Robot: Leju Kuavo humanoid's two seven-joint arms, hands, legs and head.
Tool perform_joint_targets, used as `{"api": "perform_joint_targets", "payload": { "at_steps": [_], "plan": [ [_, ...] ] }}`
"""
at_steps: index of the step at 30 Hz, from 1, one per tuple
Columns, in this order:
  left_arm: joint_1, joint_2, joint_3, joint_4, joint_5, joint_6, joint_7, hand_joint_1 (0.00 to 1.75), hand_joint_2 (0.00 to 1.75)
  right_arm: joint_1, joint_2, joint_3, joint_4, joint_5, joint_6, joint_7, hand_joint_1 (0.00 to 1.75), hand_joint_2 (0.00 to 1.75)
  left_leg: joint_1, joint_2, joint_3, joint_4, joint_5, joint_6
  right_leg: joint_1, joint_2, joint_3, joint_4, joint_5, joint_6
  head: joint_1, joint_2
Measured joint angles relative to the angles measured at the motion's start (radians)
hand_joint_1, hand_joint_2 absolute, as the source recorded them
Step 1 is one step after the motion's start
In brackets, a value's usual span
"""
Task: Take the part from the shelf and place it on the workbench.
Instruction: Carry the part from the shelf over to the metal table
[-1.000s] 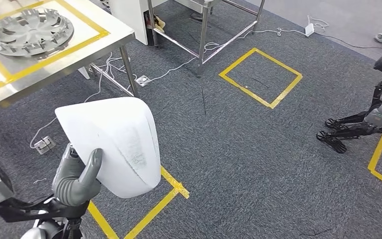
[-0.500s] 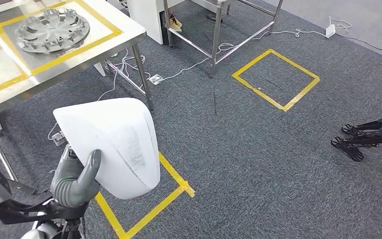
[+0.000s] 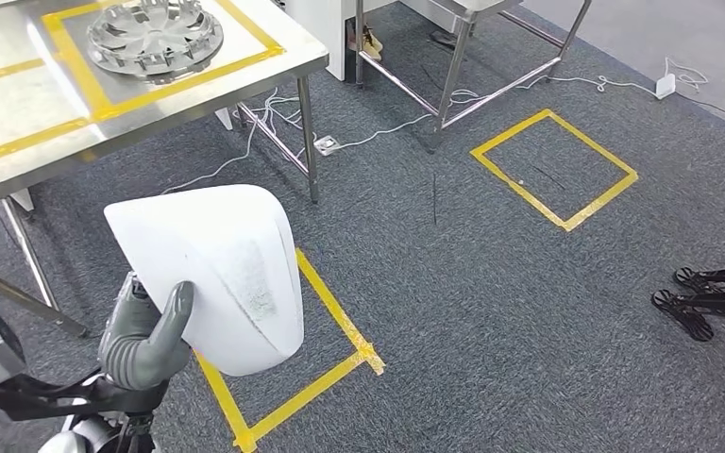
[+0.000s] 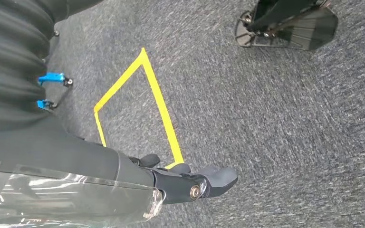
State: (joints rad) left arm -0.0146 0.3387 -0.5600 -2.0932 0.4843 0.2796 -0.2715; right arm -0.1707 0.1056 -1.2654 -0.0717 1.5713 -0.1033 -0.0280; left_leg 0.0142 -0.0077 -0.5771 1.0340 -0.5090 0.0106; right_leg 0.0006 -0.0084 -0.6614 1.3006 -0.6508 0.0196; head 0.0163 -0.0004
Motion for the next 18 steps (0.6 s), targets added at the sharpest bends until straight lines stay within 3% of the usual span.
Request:
{"api": "perform_joint_targets", "payload": {
  "at_steps": [1,2,3,5,8,10,11,13,15,16,18],
  "plan": [
    [0.000,0.000,0.000,0.000,0.000,0.000,0.000,1.75,1.75,0.000,0.000,0.000,0.000,0.000,0.000,0.000,0.00,1.75,-0.002,-0.009,0.001,0.000,0.000,0.000,0.001,0.002,0.002,-0.007,0.018,-0.005,0.000,0.000],
    [0.000,0.000,0.000,0.000,0.000,0.000,0.000,1.75,1.75,0.000,0.000,0.000,0.000,0.000,0.000,0.000,0.00,1.75,-0.004,-0.017,0.002,0.000,0.000,0.000,0.002,0.006,0.022,-0.054,0.054,-0.013,0.001,0.000],
    [0.000,0.000,0.000,0.000,0.000,0.000,0.000,1.75,1.75,-0.001,0.000,0.000,0.000,0.000,0.000,0.001,0.00,1.75,-0.005,-0.025,0.003,0.000,0.000,0.000,0.004,0.016,0.051,-0.123,0.095,-0.023,0.001,0.000],
    [0.000,0.000,0.000,0.000,0.000,0.000,0.000,1.75,1.75,-0.002,-0.001,0.000,0.000,0.000,0.000,0.001,0.00,1.75,-0.006,-0.040,0.002,0.000,0.003,-0.003,0.009,0.039,0.100,-0.237,0.143,-0.043,0.000,0.000],
    [0.001,0.000,0.000,-0.001,0.000,0.000,0.000,1.75,1.75,-0.003,-0.003,0.000,-0.001,0.000,-0.001,0.001,0.00,1.75,-0.001,-0.059,-0.008,-0.003,0.012,-0.019,0.012,0.044,0.115,-0.280,0.149,-0.053,0.003,0.000],
    [0.002,0.000,0.001,-0.002,0.000,0.001,-0.001,1.75,1.75,-0.005,-0.002,0.000,-0.001,0.000,-0.001,0.002,0.00,1.75,-0.004,-0.041,-0.017,0.005,0.001,-0.027,0.007,0.031,0.122,-0.305,0.157,-0.050,0.002,0.000],
    [0.002,0.000,0.002,-0.003,0.000,0.001,-0.001,1.75,1.75,-0.006,-0.002,0.000,0.000,0.000,-0.001,0.002,0.00,1.75,-0.005,-0.024,-0.029,0.029,-0.019,-0.031,0.004,0.024,0.126,-0.318,0.163,-0.050,0.000,0.000],
    [0.002,0.000,0.002,-0.003,0.001,0.001,-0.001,1.75,1.75,-0.004,-0.002,0.000,0.000,0.000,-0.001,0.002,0.00,1.75,-0.003,0.005,-0.075,0.132,-0.081,-0.040,0.002,0.011,0.126,-0.326,0.169,-0.051,-0.006,0.000],
    [0.005,0.000,0.002,-0.002,0.001,0.002,0.000,1.75,1.75,-0.002,-0.002,0.000,0.000,0.000,-0.001,0.002,0.00,1.75,0.001,0.008,-0.118,0.228,-0.115,-0.048,0.002,-0.002,0.123,-0.322,0.169,-0.050,-0.008,0.000],
    [0.005,0.000,0.002,-0.002,0.001,0.002,0.000,1.75,1.75,-0.001,-0.001,0.000,0.000,0.000,-0.001,0.002,0.00,1.75,0.003,0.009,-0.118,0.233,-0.106,-0.052,0.001,-0.008,0.122,-0.320,0.168,-0.049,-0.008,0.000],
    [0.005,0.000,0.002,-0.002,0.001,0.002,0.000,1.75,1.75,-0.002,0.000,0.000,0.000,0.000,-0.001,0.002,0.00,1.75,0.005,0.021,-0.066,0.143,-0.046,-0.056,-0.001,-0.018,0.120,-0.311,0.164,-0.042,-0.009,0.000]
  ]
}}
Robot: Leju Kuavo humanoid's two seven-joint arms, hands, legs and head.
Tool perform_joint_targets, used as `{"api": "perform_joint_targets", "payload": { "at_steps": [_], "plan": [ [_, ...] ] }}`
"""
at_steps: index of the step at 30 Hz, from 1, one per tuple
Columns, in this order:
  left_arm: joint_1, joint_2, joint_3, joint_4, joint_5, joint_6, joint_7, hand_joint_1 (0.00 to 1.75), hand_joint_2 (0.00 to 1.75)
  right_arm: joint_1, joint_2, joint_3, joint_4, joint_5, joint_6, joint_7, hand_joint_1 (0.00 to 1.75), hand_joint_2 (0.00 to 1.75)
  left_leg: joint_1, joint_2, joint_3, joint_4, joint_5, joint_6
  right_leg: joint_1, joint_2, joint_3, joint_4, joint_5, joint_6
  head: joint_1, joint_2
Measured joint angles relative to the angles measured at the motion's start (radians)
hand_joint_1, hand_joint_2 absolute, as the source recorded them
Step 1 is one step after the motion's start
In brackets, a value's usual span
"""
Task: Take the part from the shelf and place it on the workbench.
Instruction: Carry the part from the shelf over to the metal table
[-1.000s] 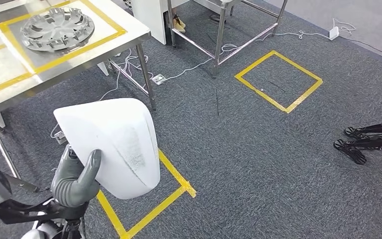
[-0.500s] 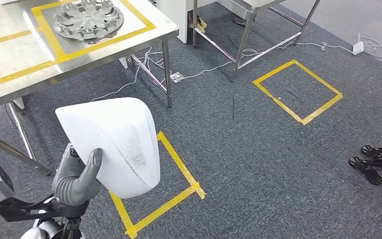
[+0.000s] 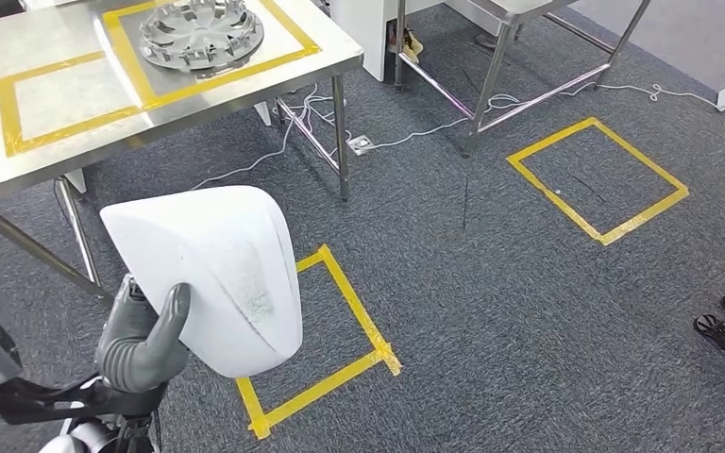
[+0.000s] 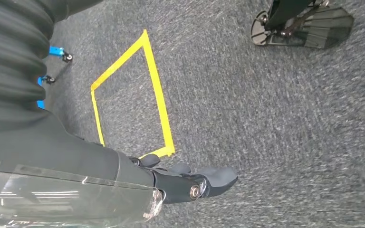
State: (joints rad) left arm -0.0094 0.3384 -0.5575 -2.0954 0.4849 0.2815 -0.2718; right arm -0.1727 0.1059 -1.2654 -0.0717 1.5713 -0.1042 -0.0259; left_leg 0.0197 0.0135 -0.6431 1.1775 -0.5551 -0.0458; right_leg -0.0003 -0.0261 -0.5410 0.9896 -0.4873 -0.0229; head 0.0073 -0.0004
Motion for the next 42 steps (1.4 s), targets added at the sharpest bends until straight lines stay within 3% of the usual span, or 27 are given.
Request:
{"api": "perform_joint_targets", "payload": {
  "at_steps": [1,3,5,7,9,11,12,13,14,17,19,21,23,25,27,28,29,31,33,36,38,40,42],
  "plan": [
    [0.000,0.000,0.000,0.000,0.000,0.000,0.000,1.75,1.75,-0.001,0.000,0.000,0.000,0.000,0.000,0.000,0.00,1.75,-0.002,0.015,0.034,-0.061,0.022,0.000,0.001,-0.003,-0.001,0.006,-0.004,0.006,-0.001,0.000],
    [-0.001,0.000,0.002,0.000,0.000,0.000,-0.001,1.75,1.75,-0.002,0.000,0.000,-0.001,0.000,0.000,-0.001,0.00,1.75,-0.004,0.033,0.075,-0.138,0.040,0.013,0.004,-0.008,-0.005,0.019,-0.011,0.018,-0.002,0.000],
    [0.000,0.000,0.006,-0.001,0.001,0.001,-0.002,1.75,1.75,-0.002,0.000,0.002,-0.001,0.000,-0.001,-0.002,0.00,1.75,-0.007,0.027,0.074,-0.146,0.039,0.032,0.005,-0.014,-0.007,0.023,-0.012,0.026,0.000,0.000],
    [-0.001,0.000,0.009,-0.001,0.002,0.003,-0.003,1.75,1.75,-0.002,-0.001,0.003,-0.001,0.000,-0.002,-0.003,0.00,1.75,-0.006,0.016,0.071,-0.147,0.044,0.045,0.002,-0.012,-0.011,0.034,-0.023,0.034,0.002,0.000],
    [-0.002,0.000,0.012,-0.001,0.004,0.003,-0.004,1.75,1.75,-0.001,-0.001,0.005,0.000,0.000,-0.004,-0.003,0.00,1.75,-0.003,0.004,0.068,-0.148,0.049,0.053,0.000,0.004,-0.040,0.110,-0.077,0.044,0.004,0.000],
    [-0.002,0.000,0.014,-0.001,0.005,0.003,-0.003,1.75,1.75,0.001,0.000,0.005,0.000,0.000,-0.004,-0.003,0.00,1.75,-0.004,-0.009,0.064,-0.148,0.052,0.058,-0.001,0.015,-0.095,0.242,-0.145,0.049,0.005,0.000],
    [-0.002,0.000,0.014,0.000,0.005,0.003,-0.003,1.75,1.75,0.002,-0.001,0.005,0.000,0.000,-0.004,-0.003,0.00,1.75,-0.005,-0.017,0.063,-0.148,0.053,0.059,0.000,0.017,-0.115,0.292,-0.161,0.048,0.006,0.000],
    [-0.002,0.000,0.014,0.000,0.005,0.003,-0.003,1.75,1.75,0.002,-0.001,0.005,0.000,0.000,-0.004,-0.003,0.00,1.75,-0.006,-0.026,0.062,-0.148,0.054,0.060,0.001,0.018,-0.122,0.309,-0.157,0.044,0.006,0.000],
    [-0.002,0.000,0.014,0.000,0.006,0.003,-0.003,1.75,1.75,0.002,-0.001,0.005,0.000,0.000,-0.004,-0.003,0.00,1.75,-0.008,-0.035,0.063,-0.148,0.054,0.061,0.001,0.021,-0.111,0.286,-0.134,0.038,0.006,0.000],
    [-0.003,-0.001,0.014,-0.001,0.007,0.003,-0.003,1.75,1.75,0.001,-0.003,0.006,0.000,0.000,-0.003,-0.002,0.00,1.75,-0.013,-0.061,0.065,-0.147,0.056,0.059,0.007,0.048,-0.023,0.095,-0.034,0.007,0.006,0.000],
    [-0.004,-0.001,0.014,-0.001,0.008,0.003,-0.003,1.75,1.75,0.000,-0.006,0.006,-0.001,0.000,-0.003,-0.001,0.00,1.75,-0.010,-0.075,0.060,-0.147,0.060,0.052,0.012,0.063,0.004,0.032,-0.021,-0.007,0.006,0.000],
    [-0.004,-0.001,0.014,-0.001,0.009,0.003,-0.003,1.75,1.75,-0.002,-0.006,0.006,-0.001,0.000,-0.003,-0.001,0.00,1.75,-0.008,-0.083,0.055,-0.151,0.065,0.041,0.011,0.056,0.008,0.015,-0.019,-0.009,0.008,0.000],
    [-0.005,-0.001,0.015,-0.003,0.010,0.003,-0.002,1.75,1.75,-0.005,-0.006,0.006,-0.001,0.000,-0.003,0.000,0.00,1.75,-0.010,-0.054,0.044,-0.136,0.048,0.031,0.006,0.044,0.015,-0.008,-0.007,-0.008,0.006,0.000],
    [-0.009,-0.001,0.015,-0.003,0.013,0.003,-0.001,1.75,1.75,-0.004,-0.006,0.006,-0.001,0.000,-0.003,0.000,0.00,1.75,-0.008,-0.017,0.003,-0.049,-0.009,0.023,0.003,0.031,0.018,-0.020,0.002,-0.008,0.000,0.000],
    [-0.011,-0.002,0.015,-0.003,0.014,0.004,0.001,1.75,1.75,-0.001,-0.007,0.006,-0.001,0.000,-0.003,0.000,0.00,1.75,-0.003,-0.012,-0.050,0.066,-0.059,0.013,0.003,0.019,0.014,-0.018,0.002,-0.008,-0.003,0.000],
    [-0.011,-0.002,0.015,-0.003,0.015,0.005,0.001,1.75,1.75,0.000,-0.006,0.006,0.000,0.000,-0.003,0.000,0.00,1.75,-0.001,-0.012,-0.061,0.090,-0.059,0.009,0.002,0.013,0.012,-0.015,0.001,-0.007,-0.004,0.000],
    [-0.011,-0.002,0.015,-0.003,0.015,0.006,0.001,1.75,1.75,0.000,-0.006,0.006,0.000,0.000,-0.003,0.000,0.00,1.75,0.001,-0.010,-0.053,0.078,-0.041,0.005,0.001,0.008,0.010,-0.010,-0.001,-0.004,-0.004,0.000],
    [-0.012,-0.002,0.015,-0.003,0.016,0.006,0.002,1.75,1.75,-0.001,-0.005,0.006,0.000,0.000,-0.003,-0.001,0.00,1.75,0.003,0.008,0.008,-0.030,0.019,0.001,-0.001,0.000,0.008,0.003,-0.010,0.006,-0.005,0.000],
    [-0.013,-0.002,0.015,-0.004,0.016,0.006,0.003,1.75,1.75,-0.002,-0.006,0.007,-0.001,0.000,-0.003,-0.001,0.00,1.75,0.001,0.029,0.058,-0.121,0.044,0.009,0.001,-0.004,0.004,0.019,-0.020,0.018,-0.007,0.000],
    [-0.015,-0.002,0.015,-0.005,0.016,0.006,0.005,1.75,1.75,-0.003,-0.006,0.007,-0.001,0.000,-0.002,-0.002,0.00,1.75,-0.005,0.024,0.063,-0.136,0.043,0.034,0.003,-0.013,0.004,0.024,-0.024,0.031,-0.003,0.000],
    [-0.017,-0.002,0.015,-0.005,0.016,0.006,0.006,1.75,1.75,-0.003,-0.005,0.007,0.000,0.000,-0.002,-0.002,0.00,1.75,-0.003,0.012,0.061,-0.138,0.047,0.045,0.000,-0.007,-0.002,0.044,-0.044,0.040,-0.001,0.000],
    [-0.019,-0.002,0.015,-0.005,0.016,0.006,0.007,1.75,1.75,-0.002,-0.005,0.008,0.000,0.000,-0.002,-0.002,0.00,1.75,-0.002,0.000,0.057,-0.139,0.051,0.054,-0.002,0.009,-0.039,0.137,-0.104,0.049,0.002,0.000],
    [-0.020,-0.002,0.015,-0.004,0.016,0.006,0.007,1.75,1.75,0.000,-0.005,0.009,0.000,0.000,-0.001,-0.002,0.00,1.75,-0.004,-0.015,0.052,-0.139,0.054,0.060,-0.003,0.017,-0.095,0.267,-0.163,0.052,0.004,0.000]
  ]
}}
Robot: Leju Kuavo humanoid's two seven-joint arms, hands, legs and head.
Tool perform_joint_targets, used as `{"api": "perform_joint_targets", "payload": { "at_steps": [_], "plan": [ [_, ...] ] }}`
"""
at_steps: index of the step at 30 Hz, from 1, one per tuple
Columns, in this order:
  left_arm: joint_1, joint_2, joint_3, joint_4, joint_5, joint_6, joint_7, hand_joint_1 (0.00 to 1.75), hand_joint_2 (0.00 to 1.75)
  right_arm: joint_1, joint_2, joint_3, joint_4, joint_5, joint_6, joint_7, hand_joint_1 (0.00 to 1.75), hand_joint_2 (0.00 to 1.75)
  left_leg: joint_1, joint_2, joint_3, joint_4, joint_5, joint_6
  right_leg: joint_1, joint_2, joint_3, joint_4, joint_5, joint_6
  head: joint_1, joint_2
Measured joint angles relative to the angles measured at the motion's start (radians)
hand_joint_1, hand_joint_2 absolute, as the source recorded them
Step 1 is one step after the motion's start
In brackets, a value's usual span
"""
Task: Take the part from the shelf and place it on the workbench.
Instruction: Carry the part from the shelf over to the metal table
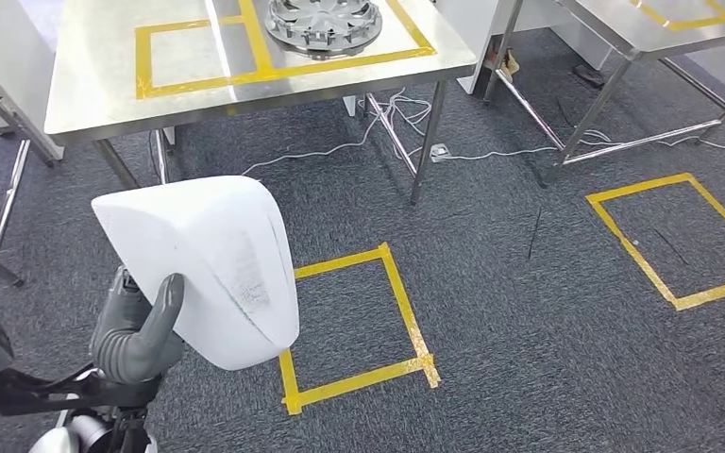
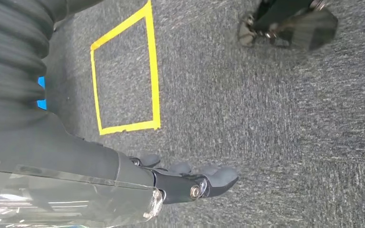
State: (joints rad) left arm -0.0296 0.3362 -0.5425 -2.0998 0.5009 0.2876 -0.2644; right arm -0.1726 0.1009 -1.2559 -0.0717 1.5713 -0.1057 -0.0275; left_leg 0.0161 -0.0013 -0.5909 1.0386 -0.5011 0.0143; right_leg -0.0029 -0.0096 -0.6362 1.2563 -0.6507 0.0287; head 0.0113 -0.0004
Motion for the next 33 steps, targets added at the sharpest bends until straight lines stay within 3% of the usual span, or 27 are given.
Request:
{"api": "perform_joint_targets", "payload": {
  "at_steps": [1,2,4,6,8,9,11,12,14,16,17,18,20,22,26,28,30,31,32,33],
  "plan": [
    [0.000,0.000,0.000,0.000,0.000,0.000,0.000,1.75,1.75,0.001,0.000,0.001,0.000,0.000,0.000,0.000,0.00,1.75,-0.001,-0.009,-0.001,0.000,0.001,0.001,0.000,0.001,-0.015,0.035,-0.006,-0.002,0.000,0.000],
    [0.000,0.000,0.000,0.000,0.000,0.000,0.000,1.75,1.75,0.001,0.000,0.001,0.000,0.000,0.000,0.000,0.00,1.75,-0.003,-0.018,-0.002,0.000,0.002,0.002,0.001,0.003,-0.015,0.035,0.007,-0.006,0.001,0.000],
    [0.000,0.000,0.000,0.000,0.000,0.000,0.001,1.75,1.75,0.000,0.000,0.002,0.000,0.000,0.001,0.000,0.00,1.75,-0.007,-0.035,0.001,0.000,0.002,0.003,0.004,0.014,0.032,-0.069,0.080,-0.023,0.002,0.000],
    [-0.001,0.000,0.000,0.000,0.000,0.000,0.001,1.75,1.75,-0.001,-0.003,0.003,0.000,0.000,0.001,0.000,0.00,1.75,-0.007,-0.050,0.000,0.000,0.005,-0.001,0.010,0.039,0.084,-0.188,0.133,-0.047,0.000,0.000],
    [-0.001,-0.001,0.000,0.000,0.000,0.000,0.001,1.75,1.75,-0.001,-0.006,0.003,-0.001,0.000,0.001,0.000,0.00,1.75,-0.001,-0.064,-0.007,0.000,0.011,-0.011,0.017,0.052,0.099,-0.229,0.140,-0.061,0.000,0.000],
    [-0.001,-0.001,0.000,0.000,0.000,0.000,0.001,1.75,1.75,-0.002,-0.007,0.003,-0.001,0.000,0.001,0.000,0.00,1.75,0.001,-0.072,-0.010,-0.002,0.015,-0.018,0.018,0.048,0.102,-0.240,0.142,-0.062,0.002,0.000],
    [-0.001,0.000,0.001,-0.001,0.001,0.000,0.001,1.75,1.75,-0.005,-0.008,0.003,-0.001,0.000,0.001,0.000,0.00,1.75,0.000,-0.051,-0.019,0.005,0.007,-0.027,0.014,0.034,0.112,-0.267,0.150,-0.059,0.004,0.000],
    [-0.002,-0.001,0.001,-0.001,0.001,0.000,0.001,1.75,1.75,-0.006,-0.008,0.003,-0.001,0.000,0.001,0.000,0.00,1.75,-0.002,-0.031,-0.030,0.028,-0.012,-0.031,0.010,0.026,0.116,-0.281,0.155,-0.058,0.002,0.000],
    [-0.005,-0.001,0.001,-0.001,0.001,0.000,0.001,1.75,1.75,-0.005,-0.008,0.003,-0.001,0.000,0.001,0.000,0.00,1.75,0.000,0.001,-0.074,0.124,-0.073,-0.039,0.006,0.014,0.118,-0.289,0.161,-0.058,-0.003,0.000],
    [-0.004,-0.001,0.000,0.000,0.001,0.000,0.001,1.75,1.75,-0.001,-0.007,0.003,-0.001,0.000,0.001,0.000,0.00,1.75,0.006,0.003,-0.118,0.221,-0.109,-0.049,0.006,0.000,0.115,-0.285,0.161,-0.057,-0.006,0.000],
    [-0.004,0.000,0.000,0.001,0.001,0.000,0.001,1.75,1.75,0.000,-0.006,0.003,-0.001,0.000,0.001,0.000,0.00,1.75,0.008,0.003,-0.120,0.229,-0.101,-0.054,0.005,-0.006,0.113,-0.282,0.159,-0.055,-0.007,0.000],
    [-0.004,0.000,0.000,0.001,0.001,0.000,0.001,1.75,1.75,0.000,-0.005,0.003,-0.001,0.000,0.001,0.000,0.00,1.75,0.010,0.007,-0.103,0.201,-0.076,-0.058,0.003,-0.011,0.112,-0.277,0.156,-0.051,-0.007,0.000],
    [-0.005,-0.001,0.000,0.001,0.001,0.000,0.001,1.75,1.75,-0.001,-0.003,0.003,-0.001,0.000,0.001,0.000,0.00,1.75,0.010,0.028,-0.037,0.084,-0.021,-0.061,0.000,-0.019,0.111,-0.263,0.146,-0.039,-0.008,0.000],
    [-0.004,-0.001,0.001,0.001,0.001,0.000,0.000,1.75,1.75,-0.003,-0.004,0.003,-0.001,0.000,0.001,0.000,0.00,1.75,0.006,0.045,0.002,0.012,-0.005,-0.049,0.002,-0.023,0.107,-0.248,0.136,-0.026,-0.009,0.000],
    [-0.004,0.000,0.001,0.000,0.001,0.000,0.000,1.75,1.75,-0.003,-0.003,0.003,0.000,0.000,0.001,0.000,0.00,1.75,0.003,0.032,-0.001,0.005,-0.004,-0.018,-0.001,-0.024,0.102,-0.237,0.125,-0.009,-0.004,0.000],
    [-0.004,0.000,0.001,0.000,0.001,0.000,0.000,1.75,1.75,-0.002,-0.002,0.003,0.000,0.000,0.001,0.000,0.00,1.75,0.005,0.022,-0.002,0.003,0.000,-0.009,-0.005,-0.012,0.075,-0.168,0.076,0.000,-0.002,0.000],
    [-0.005,0.000,0.000,0.000,0.001,0.000,0.000,1.75,1.75,0.000,-0.001,0.003,0.000,0.000,0.001,0.000,0.00,1.75,0.003,0.010,-0.004,0.003,0.002,-0.005,-0.006,-0.001,0.020,-0.036,0.009,0.006,0.001,0.000],
    [-0.004,0.000,0.000,0.000,0.001,0.000,0.000,1.75,1.75,0.001,-0.001,0.003,0.000,0.000,0.001,0.000,0.00,1.75,0.001,0.003,-0.004,0.004,0.002,-0.005,-0.006,0.000,-0.003,0.017,-0.008,0.005,0.002,0.000],
    [-0.004,0.000,0.000,0.000,0.001,0.000,0.000,1.75,1.75,0.002,-0.001,0.003,0.000,0.000,0.002,0.000,0.00,1.75,0.000,-0.005,-0.004,0.004,0.003,-0.004,-0.005,0.001,-0.012,0.038,-0.005,0.002,0.002,0.000],
    [-0.004,0.000,0.000,0.000,0.001,0.000,0.000,1.75,1.75,0.002,-0.001,0.003,0.000,0.000,0.002,0.000,0.00,1.75,-0.002,-0.014,-0.003,0.004,0.003,-0.004,-0.004,0.003,-0.005,0.022,0.018,-0.003,0.002,0.000]
  ]
}}
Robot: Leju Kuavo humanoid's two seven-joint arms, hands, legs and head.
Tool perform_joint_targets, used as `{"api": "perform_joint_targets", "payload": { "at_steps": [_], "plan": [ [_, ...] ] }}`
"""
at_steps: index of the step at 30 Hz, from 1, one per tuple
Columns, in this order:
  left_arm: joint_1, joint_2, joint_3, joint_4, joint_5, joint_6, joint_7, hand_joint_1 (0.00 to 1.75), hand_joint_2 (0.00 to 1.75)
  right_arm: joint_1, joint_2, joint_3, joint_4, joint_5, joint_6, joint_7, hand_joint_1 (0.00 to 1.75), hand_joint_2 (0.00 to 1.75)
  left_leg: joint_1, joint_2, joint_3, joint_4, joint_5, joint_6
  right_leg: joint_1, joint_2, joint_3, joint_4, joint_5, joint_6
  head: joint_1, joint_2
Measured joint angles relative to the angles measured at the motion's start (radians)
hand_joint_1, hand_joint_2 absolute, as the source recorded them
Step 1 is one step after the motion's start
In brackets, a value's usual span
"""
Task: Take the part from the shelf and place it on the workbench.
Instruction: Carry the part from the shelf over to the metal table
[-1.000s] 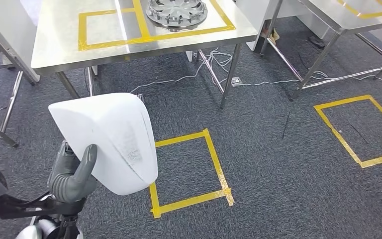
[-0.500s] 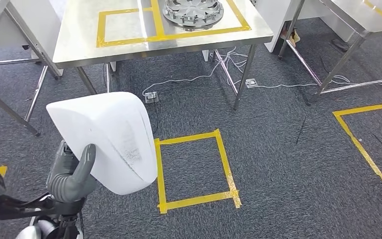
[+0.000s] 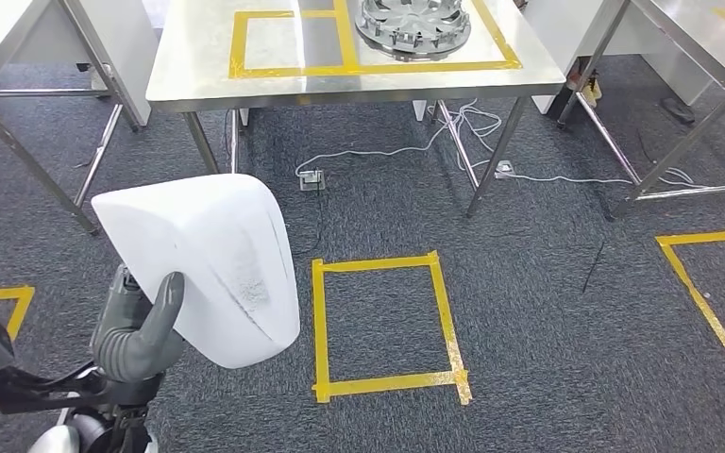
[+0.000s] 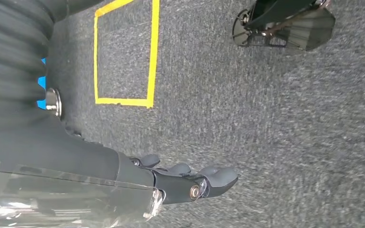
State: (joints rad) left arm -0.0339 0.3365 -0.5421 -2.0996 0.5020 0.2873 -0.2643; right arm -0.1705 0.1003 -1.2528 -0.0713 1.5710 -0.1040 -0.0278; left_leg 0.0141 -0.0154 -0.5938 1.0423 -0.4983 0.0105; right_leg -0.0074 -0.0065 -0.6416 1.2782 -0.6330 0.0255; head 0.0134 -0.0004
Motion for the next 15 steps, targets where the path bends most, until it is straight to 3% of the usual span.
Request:
{"api": "perform_joint_targets", "payload": {
  "at_steps": [3,5,7,9,11,13,14,15],
  "plan": [
    [0.000,0.000,0.000,0.000,0.000,0.000,0.000,1.75,1.75,-0.001,-0.001,0.000,0.000,0.000,0.000,0.000,0.00,1.75,-0.004,-0.027,0.002,0.000,0.002,0.000,0.007,0.030,0.078,-0.182,0.102,-0.032,-0.001,0.000],
    [0.000,0.000,0.000,0.000,0.000,0.000,0.000,1.75,1.75,-0.002,-0.003,0.000,-0.001,0.000,0.000,0.000,0.00,1.75,-0.001,-0.043,-0.003,-0.001,0.007,-0.007,0.012,0.048,0.105,-0.247,0.121,-0.049,0.000,0.000],
    [0.002,0.000,0.000,-0.001,0.000,0.000,0.000,1.75,1.75,-0.004,-0.003,0.000,-0.001,0.000,0.000,0.000,0.00,1.75,0.002,-0.053,-0.010,-0.003,0.014,-0.020,0.012,0.040,0.111,-0.265,0.122,-0.051,0.003,0.000],
    [0.002,0.001,0.000,-0.002,0.000,0.000,0.000,1.75,1.75,-0.007,-0.003,0.000,-0.001,0.000,0.001,-0.001,0.00,1.75,0.002,-0.023,-0.020,0.010,-0.001,-0.030,0.009,0.026,0.120,-0.292,0.133,-0.049,0.001,0.000],
    [0.002,0.001,0.000,-0.002,0.000,0.000,0.000,1.75,1.75,-0.006,-0.002,0.000,-0.001,0.000,0.001,-0.001,0.00,1.75,0.003,0.014,-0.057,0.088,-0.055,-0.038,0.006,0.012,0.123,-0.307,0.142,-0.048,-0.003,0.000],
    [0.004,0.001,0.000,-0.001,0.000,0.000,0.000,1.75,1.75,-0.003,-0.002,0.000,-0.001,0.000,0.001,-0.001,0.00,1.75,0.006,0.018,-0.108,0.202,-0.107,-0.046,0.007,-0.001,0.118,-0.304,0.143,-0.049,-0.005,0.000],
    [0.005,0.001,0.000,0.000,0.000,0.000,0.000,1.75,1.75,-0.002,-0.002,0.000,-0.001,0.000,0.001,-0.001,0.00,1.75,0.007,0.018,-0.120,0.231,-0.110,-0.050,0.006,-0.008,0.116,-0.301,0.143,-0.048,-0.005,0.000],
    [0.005,0.001,0.000,0.001,0.000,0.000,0.000,1.75,1.75,-0.002,-0.001,0.000,-0.001,0.000,0.002,-0.001,0.00,1.75,0.008,0.019,-0.115,0.226,-0.096,-0.053,0.006,-0.013,0.114,-0.297,0.141,-0.046,-0.005,0.000]
  ]
}}
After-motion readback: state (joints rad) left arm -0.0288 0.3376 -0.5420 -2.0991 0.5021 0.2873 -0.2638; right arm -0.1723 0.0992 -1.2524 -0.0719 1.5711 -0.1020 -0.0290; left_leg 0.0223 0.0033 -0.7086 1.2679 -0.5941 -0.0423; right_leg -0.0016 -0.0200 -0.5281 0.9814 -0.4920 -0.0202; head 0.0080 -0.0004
